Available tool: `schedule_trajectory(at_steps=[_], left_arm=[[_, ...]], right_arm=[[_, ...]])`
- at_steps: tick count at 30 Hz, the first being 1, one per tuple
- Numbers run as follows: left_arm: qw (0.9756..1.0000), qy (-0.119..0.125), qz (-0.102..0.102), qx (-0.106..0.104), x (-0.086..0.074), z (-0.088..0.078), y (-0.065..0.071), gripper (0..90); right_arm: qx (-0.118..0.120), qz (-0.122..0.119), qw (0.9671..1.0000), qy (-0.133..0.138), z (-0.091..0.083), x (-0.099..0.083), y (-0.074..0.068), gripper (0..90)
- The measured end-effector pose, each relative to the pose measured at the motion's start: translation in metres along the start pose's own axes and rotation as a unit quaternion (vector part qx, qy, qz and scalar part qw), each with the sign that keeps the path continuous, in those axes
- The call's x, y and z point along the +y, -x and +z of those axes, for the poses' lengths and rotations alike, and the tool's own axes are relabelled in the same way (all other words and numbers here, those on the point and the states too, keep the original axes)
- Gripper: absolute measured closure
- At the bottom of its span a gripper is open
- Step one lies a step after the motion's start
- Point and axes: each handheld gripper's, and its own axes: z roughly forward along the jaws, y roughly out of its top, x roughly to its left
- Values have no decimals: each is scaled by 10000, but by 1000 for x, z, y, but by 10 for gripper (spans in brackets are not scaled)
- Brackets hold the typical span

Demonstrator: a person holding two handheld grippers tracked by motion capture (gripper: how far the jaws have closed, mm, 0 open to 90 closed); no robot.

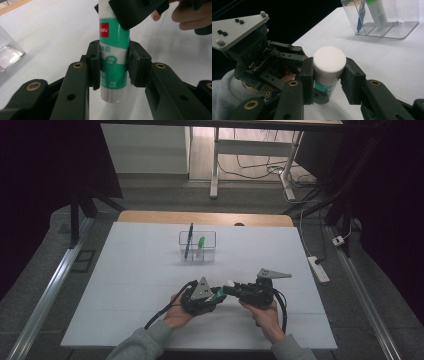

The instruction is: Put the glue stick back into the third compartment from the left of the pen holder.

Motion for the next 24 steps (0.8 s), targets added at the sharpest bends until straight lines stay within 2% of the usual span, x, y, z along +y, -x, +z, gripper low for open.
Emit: schedule_trajectory(at_steps=[5, 12, 17, 24], left_arm=[[9998, 47, -166, -25, 1, -3, -4, 590], [9992, -74, -385, -92, 0, -6, -11, 479], [9990, -108, -426, -105, 0, -12, -14, 447], [9988, -205, -454, -5, -5, -26, -19, 408]], right_arm=[[17, -153, 9998, 105, -2, 1, -3, 648], [-120, -293, 9993, 201, -6, 3, -4, 648], [-241, -287, 9988, 327, -11, 4, -1, 649], [-294, -317, 9983, 394, -16, 7, -1, 649]])
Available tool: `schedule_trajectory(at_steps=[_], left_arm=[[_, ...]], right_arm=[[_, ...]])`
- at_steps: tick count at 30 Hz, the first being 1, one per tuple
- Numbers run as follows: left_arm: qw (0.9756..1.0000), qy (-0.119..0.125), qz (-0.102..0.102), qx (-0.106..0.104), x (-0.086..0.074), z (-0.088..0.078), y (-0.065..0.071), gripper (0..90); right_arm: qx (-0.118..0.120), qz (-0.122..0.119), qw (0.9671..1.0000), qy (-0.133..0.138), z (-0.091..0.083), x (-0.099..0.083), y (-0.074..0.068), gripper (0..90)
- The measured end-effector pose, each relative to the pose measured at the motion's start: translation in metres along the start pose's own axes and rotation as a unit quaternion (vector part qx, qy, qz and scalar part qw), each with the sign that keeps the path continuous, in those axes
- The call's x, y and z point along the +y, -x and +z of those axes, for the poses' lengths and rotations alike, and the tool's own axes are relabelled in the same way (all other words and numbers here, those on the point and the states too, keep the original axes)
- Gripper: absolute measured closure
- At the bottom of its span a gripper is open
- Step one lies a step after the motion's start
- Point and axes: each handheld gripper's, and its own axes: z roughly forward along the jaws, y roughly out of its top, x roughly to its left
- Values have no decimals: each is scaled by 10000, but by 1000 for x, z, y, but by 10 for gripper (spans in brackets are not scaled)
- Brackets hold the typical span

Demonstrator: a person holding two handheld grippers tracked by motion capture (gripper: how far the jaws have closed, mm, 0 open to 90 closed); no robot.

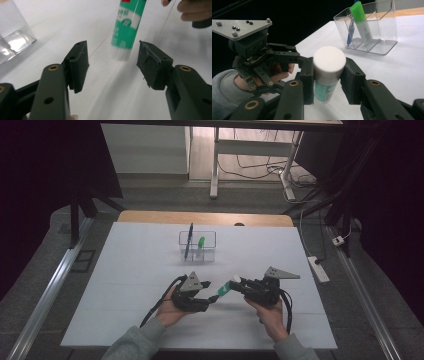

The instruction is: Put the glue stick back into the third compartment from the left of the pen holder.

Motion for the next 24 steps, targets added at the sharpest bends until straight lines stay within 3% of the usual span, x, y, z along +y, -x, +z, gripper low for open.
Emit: schedule_trajectory(at_steps=[3, 9, 18, 24], left_arm=[[9999, -63, 9, 105, -6, -10, -4, 396], [9992, -165, -160, 321, -22, -35, -15, 381], [9974, -88, -401, 597, -50, -83, -28, 373], [9955, -131, -559, 749, -69, -103, -40, 377]], right_arm=[[-10, -30, 10000, 44, -2, 2, -1, 649], [-44, -49, 9999, 82, -3, 4, 0, 649], [-112, -72, 9999, 103, -3, 8, 0, 649], [-144, -142, 9997, 154, -4, 15, -1, 648]])
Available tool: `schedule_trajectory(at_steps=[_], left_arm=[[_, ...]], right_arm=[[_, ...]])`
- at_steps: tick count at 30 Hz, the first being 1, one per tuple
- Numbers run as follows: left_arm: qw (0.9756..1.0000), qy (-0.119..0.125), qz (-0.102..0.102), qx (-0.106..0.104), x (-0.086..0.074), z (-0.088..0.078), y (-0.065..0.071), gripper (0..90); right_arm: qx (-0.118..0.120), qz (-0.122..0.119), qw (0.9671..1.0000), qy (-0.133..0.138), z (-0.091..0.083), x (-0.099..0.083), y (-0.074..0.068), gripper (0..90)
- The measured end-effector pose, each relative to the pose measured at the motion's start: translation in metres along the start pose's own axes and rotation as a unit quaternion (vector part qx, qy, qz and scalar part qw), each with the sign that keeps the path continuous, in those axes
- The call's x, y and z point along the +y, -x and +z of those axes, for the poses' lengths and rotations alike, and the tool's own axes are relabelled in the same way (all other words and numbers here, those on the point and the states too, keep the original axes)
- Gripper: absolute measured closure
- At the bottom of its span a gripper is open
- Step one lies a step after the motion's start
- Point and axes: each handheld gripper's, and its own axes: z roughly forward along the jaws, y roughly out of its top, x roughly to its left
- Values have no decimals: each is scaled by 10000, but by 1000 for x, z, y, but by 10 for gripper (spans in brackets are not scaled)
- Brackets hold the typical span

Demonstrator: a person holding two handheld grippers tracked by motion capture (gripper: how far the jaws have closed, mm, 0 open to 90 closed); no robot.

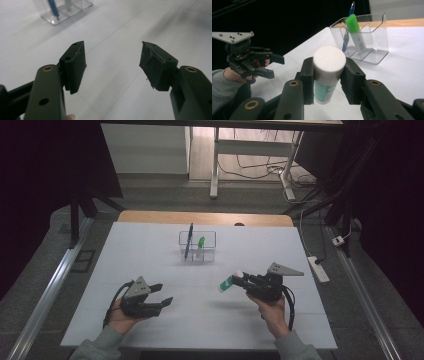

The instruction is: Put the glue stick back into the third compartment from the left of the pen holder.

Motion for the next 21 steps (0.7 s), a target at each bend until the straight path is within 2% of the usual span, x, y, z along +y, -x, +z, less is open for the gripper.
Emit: schedule_trajectory(at_steps=[4, 9, 21], left_arm=[[9999, -38, -41, 97, -7, -7, -6, 379], [9997, -13, -186, 131, -14, -14, -11, 370], [9992, -23, -320, 235, -21, -22, -18, 354]], right_arm=[[-31, 0, 10000, 43, 1, 5, 0, 648], [-61, -38, 9999, 90, 4, 11, 1, 648], [-145, -143, 9997, 126, 13, 33, 3, 648]])
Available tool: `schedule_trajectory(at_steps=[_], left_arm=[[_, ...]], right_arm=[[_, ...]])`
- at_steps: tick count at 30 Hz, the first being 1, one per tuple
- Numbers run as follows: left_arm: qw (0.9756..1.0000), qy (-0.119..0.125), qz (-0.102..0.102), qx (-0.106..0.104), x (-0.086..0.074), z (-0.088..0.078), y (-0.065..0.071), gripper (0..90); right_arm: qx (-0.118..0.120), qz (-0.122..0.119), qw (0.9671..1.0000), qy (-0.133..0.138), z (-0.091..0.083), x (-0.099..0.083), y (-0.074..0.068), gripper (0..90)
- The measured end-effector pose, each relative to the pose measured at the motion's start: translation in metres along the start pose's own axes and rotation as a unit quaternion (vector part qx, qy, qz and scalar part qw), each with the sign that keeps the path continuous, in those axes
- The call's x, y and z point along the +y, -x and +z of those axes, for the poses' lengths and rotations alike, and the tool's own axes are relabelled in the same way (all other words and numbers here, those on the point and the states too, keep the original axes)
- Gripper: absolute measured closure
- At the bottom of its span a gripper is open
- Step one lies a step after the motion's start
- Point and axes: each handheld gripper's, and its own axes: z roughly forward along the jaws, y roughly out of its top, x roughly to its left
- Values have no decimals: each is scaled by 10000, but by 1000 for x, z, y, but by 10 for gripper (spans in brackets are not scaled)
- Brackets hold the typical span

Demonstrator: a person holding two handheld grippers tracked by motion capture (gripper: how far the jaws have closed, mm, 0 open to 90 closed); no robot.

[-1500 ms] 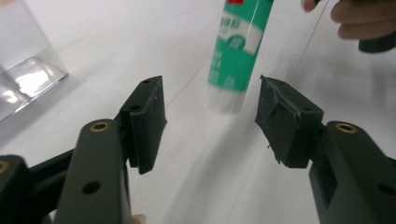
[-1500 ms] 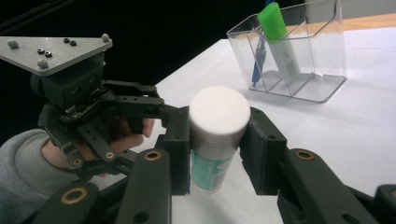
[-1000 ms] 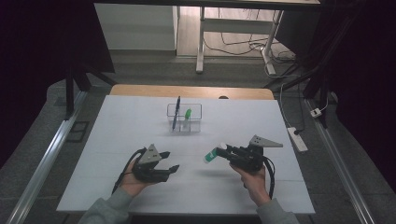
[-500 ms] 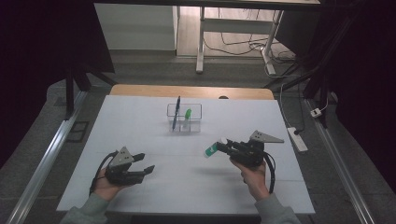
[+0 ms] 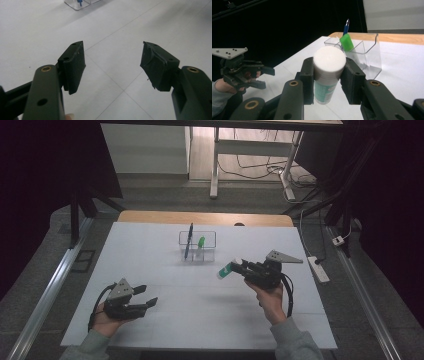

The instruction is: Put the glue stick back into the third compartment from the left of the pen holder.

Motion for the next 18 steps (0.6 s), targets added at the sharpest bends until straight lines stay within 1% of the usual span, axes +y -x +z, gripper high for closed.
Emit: schedule_trajectory(at_steps=[6, 11, 18], left_arm=[[10000, -9, -19, -2, -1, 0, -2, 346], [10000, -28, -17, 17, -1, -1, -3, 336], [10000, -56, -42, 38, -3, -1, -5, 325]], right_arm=[[-34, -18, 10000, 56, 8, 10, 3, 648], [-69, 3, 10000, 66, 19, 17, 7, 648], [-201, -26, 9998, 74, 33, 30, 13, 648]])
